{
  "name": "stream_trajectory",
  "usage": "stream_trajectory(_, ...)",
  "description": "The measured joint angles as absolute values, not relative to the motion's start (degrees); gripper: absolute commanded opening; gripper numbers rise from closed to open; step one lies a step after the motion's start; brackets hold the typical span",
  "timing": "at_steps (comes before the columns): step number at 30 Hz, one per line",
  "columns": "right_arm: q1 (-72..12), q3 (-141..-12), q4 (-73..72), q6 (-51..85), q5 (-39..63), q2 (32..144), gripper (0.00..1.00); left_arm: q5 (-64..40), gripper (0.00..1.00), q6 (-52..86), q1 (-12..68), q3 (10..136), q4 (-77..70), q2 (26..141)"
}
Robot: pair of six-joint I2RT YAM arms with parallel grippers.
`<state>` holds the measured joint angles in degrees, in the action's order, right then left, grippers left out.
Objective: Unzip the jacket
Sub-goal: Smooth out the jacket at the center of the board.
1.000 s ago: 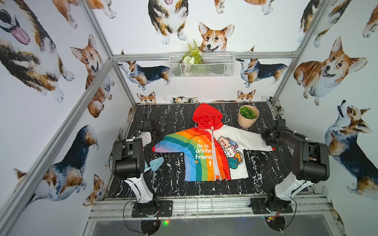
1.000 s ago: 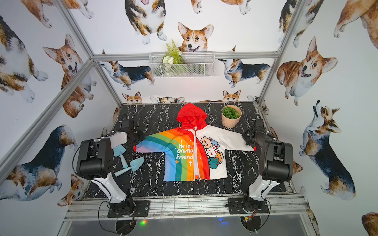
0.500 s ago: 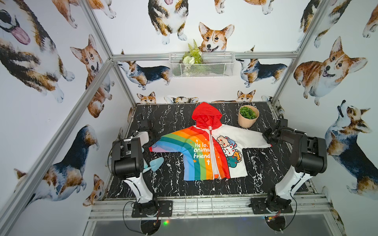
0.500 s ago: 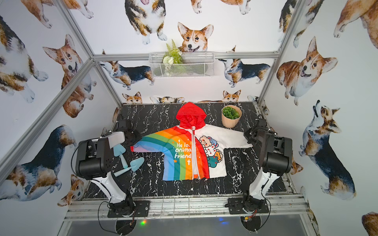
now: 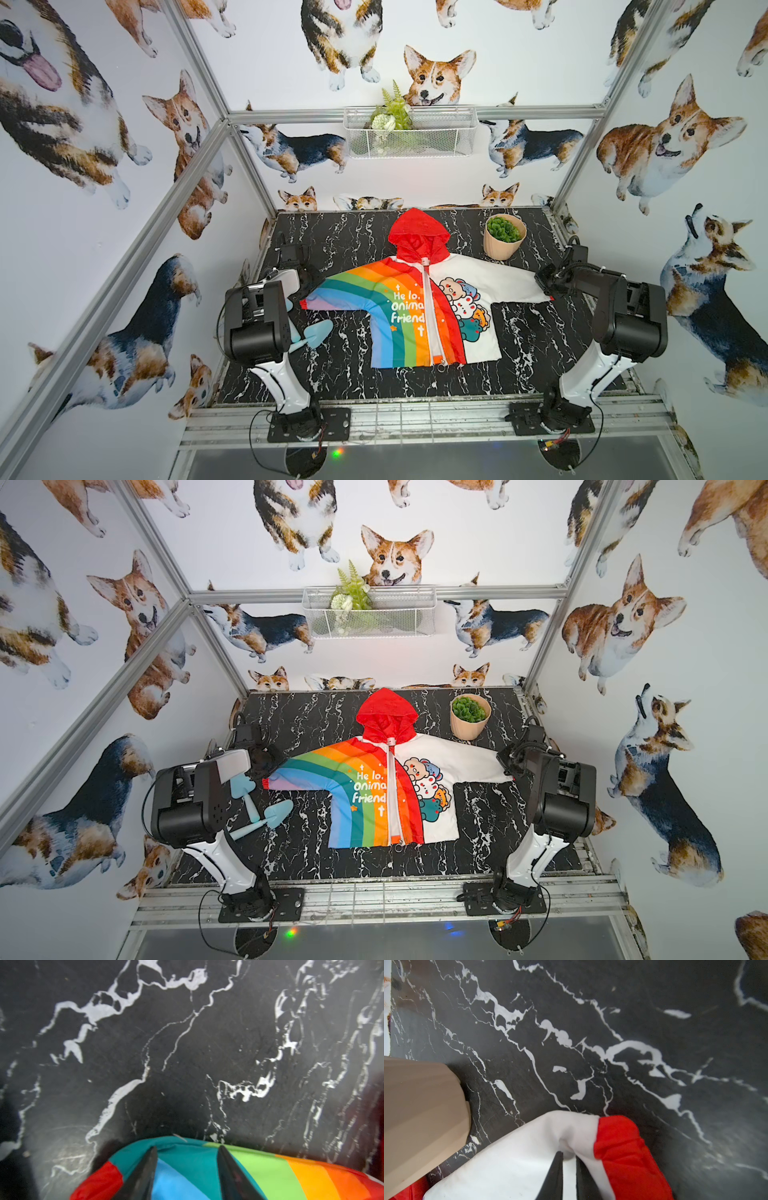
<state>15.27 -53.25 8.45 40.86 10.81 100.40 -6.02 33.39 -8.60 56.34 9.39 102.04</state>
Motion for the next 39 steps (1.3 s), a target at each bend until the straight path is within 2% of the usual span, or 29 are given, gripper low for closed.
stream_trajectory(3, 15.2, -50.6, 10.3, 40.6, 10.4, 95.5, 0.27, -7.7, 0.98, 33.4, -8.7, 54.0, 10.5, 97.3)
stream_trajectory(7, 13.5, -50.0, 11.2, 39.0, 7.2, 87.4, 0.39, -8.4, 1.0, 32.9, -8.9, 52.6, 9.3, 89.2)
stream_trajectory(10, 10.8, -48.7, 11.8, 38.5, 3.0, 80.9, 0.39, -7.8, 1.0, 32.6, -8.5, 50.3, 8.1, 83.0)
stream_trajectory(15, 1.1, -47.2, 12.0, 35.5, 1.1, 73.9, 0.29, -8.1, 0.86, 29.8, -0.4, 49.9, 6.6, 79.0)
stream_trajectory(17, -4.7, -47.3, 11.4, 33.2, 2.2, 74.3, 0.27, -6.5, 0.81, 28.6, 7.3, 51.4, 6.0, 80.5)
stream_trajectory(20, -11.3, -48.4, 10.6, 30.5, 5.0, 77.8, 0.24, -8.0, 0.69, 26.2, 19.3, 55.9, 4.4, 86.0)
stream_trajectory(25, -19.5, -52.8, 11.0, 25.1, 7.3, 86.5, 0.24, -7.6, 0.56, 25.0, 27.3, 63.1, 2.2, 98.5)
stream_trajectory(33, -24.4, -64.8, 15.4, 19.8, 5.8, 102.3, 0.21, -7.9, 0.36, 25.7, 29.1, 67.7, 2.1, 108.5)
stream_trajectory(39, -24.4, -72.0, 18.6, 19.7, 4.7, 110.9, 0.2, -5.7, 0.32, 26.9, 27.9, 70.3, 3.5, 113.2)
